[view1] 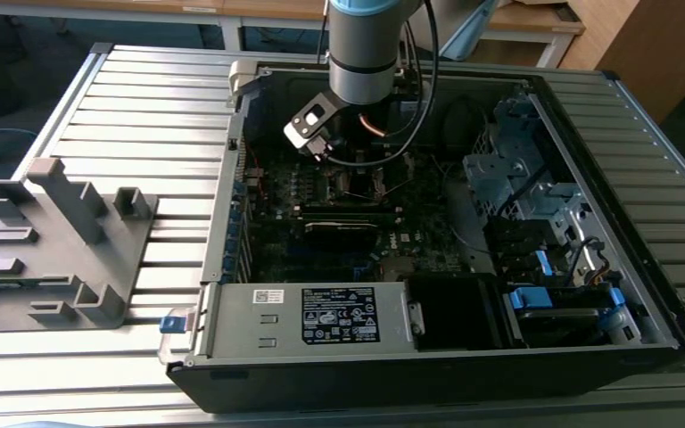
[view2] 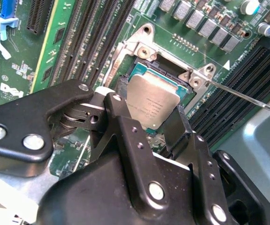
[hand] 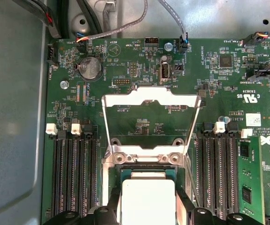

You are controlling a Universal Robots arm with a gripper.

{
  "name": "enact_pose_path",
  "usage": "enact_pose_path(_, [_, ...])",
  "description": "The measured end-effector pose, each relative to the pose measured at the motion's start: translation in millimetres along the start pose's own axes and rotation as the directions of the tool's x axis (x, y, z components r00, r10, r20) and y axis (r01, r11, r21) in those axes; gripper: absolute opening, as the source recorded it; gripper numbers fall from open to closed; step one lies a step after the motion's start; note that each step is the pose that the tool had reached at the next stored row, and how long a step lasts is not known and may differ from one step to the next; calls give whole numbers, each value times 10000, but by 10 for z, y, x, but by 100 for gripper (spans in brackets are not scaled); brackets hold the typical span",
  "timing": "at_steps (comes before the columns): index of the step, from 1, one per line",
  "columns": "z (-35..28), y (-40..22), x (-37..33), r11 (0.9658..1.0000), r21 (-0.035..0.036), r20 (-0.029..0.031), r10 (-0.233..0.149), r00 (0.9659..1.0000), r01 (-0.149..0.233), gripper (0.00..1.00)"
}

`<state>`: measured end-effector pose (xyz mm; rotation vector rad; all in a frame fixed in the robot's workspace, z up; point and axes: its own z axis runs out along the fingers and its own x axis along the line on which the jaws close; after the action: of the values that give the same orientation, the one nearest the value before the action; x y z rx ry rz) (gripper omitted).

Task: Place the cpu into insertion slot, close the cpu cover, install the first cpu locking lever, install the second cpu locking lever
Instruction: 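Place the cpu into insertion slot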

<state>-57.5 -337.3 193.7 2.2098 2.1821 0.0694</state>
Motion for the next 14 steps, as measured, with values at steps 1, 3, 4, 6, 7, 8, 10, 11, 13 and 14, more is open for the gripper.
enact_pose_path(1, [0, 0, 0, 10000, 0, 1, 0, 10000, 0, 54])
enact_pose_path(3, [-1, 0, 1, 10000, 1, 2, 0, 10000, 0, 54])
enact_pose_path(4, [0, 0, 1, 10000, 1, 1, 0, 10000, 0, 54])
enact_pose_path(6, [0, 1, 1, 10000, 1, 1, 1, 10000, -1, 54])
enact_pose_path(7, [0, 1, 1, 10000, 1, 2, 1, 10000, -1, 54])
enact_pose_path(8, [0, 2, 1, 10000, 1, 2, 0, 10000, 0, 54])
enact_pose_path(10, [0, 4, 1, 10000, 1, 2, 1, 10000, -1, 54])
enact_pose_path(11, [0, 5, 1, 10000, 1, 2, 0, 10000, 0, 54])
enact_pose_path(13, [1, 5, 1, 10000, 1, 2, 1, 10000, -1, 54])
enact_pose_path(14, [1, 5, 1, 10000, 2, 3, 0, 10000, 0, 54])
